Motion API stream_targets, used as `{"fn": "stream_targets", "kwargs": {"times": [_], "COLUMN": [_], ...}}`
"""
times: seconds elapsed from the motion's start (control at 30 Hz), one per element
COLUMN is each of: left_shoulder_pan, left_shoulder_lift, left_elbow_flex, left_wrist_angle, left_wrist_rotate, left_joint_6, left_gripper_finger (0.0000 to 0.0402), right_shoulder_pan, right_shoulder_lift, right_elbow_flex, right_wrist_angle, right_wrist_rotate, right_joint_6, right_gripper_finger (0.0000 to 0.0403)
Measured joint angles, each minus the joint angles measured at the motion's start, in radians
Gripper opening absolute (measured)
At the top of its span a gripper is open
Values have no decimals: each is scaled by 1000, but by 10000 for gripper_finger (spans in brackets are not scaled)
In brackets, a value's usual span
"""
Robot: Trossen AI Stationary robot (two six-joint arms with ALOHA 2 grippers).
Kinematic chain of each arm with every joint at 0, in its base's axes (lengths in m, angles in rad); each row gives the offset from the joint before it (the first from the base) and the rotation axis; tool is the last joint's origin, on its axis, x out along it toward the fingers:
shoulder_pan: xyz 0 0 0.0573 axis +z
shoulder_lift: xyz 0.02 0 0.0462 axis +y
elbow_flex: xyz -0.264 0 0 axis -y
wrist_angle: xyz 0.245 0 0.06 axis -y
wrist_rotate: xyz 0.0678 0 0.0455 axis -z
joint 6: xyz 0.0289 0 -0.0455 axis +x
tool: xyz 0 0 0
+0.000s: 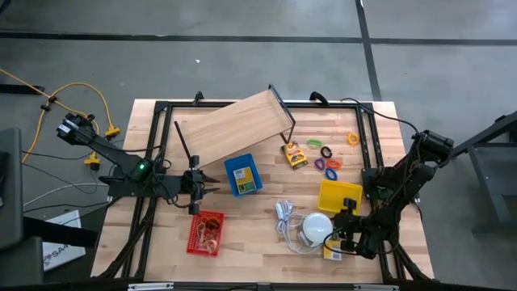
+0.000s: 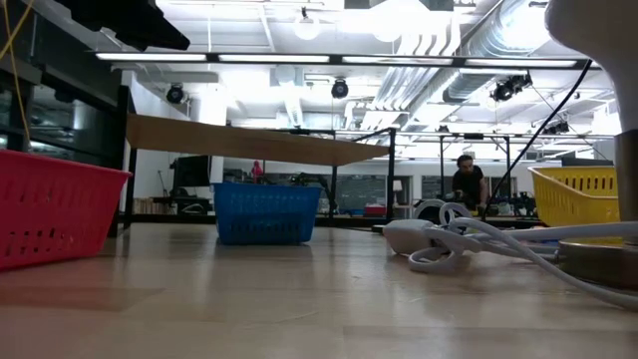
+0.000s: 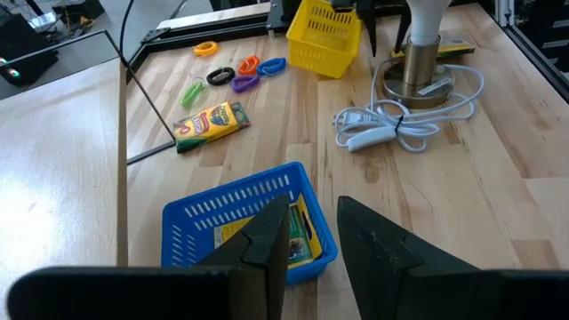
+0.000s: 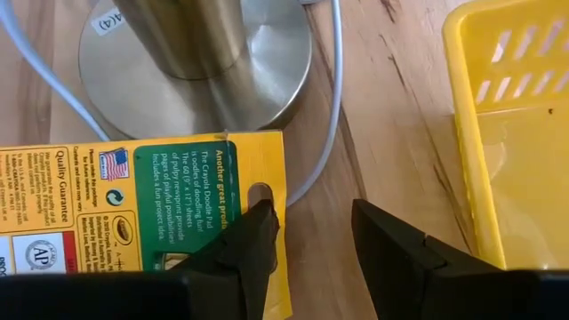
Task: Pick & Place Office Desk Supplies
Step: Put the yellow pack of crayon into the blue bin
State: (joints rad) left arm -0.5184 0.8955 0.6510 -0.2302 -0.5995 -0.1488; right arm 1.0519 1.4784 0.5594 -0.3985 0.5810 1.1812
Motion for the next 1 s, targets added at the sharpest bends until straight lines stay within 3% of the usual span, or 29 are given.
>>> {"fn": "stream_targets", "kwargs": {"times": [0.2, 0.6, 1.0], "left_shoulder_pan": [0, 0, 0], "left_shoulder_lift": [0, 0, 0], "left_elbow_flex": [0, 0, 0], "left_wrist_angle": [0, 0, 0], "left_wrist_rotate": [0, 0, 0], "left_joint_6": [0, 0, 0], "left_gripper_finger": [92, 92, 92], "right_shoulder_pan": [0, 0, 0], "right_shoulder_lift": [0, 0, 0], "right_elbow_flex": [0, 0, 0], "right_wrist_angle": [11, 15, 22], "right_wrist_rotate": [-1, -7, -8], "right_joint_6": [-4, -7, -7], "right_gripper_finger": [139, 51, 5]}}
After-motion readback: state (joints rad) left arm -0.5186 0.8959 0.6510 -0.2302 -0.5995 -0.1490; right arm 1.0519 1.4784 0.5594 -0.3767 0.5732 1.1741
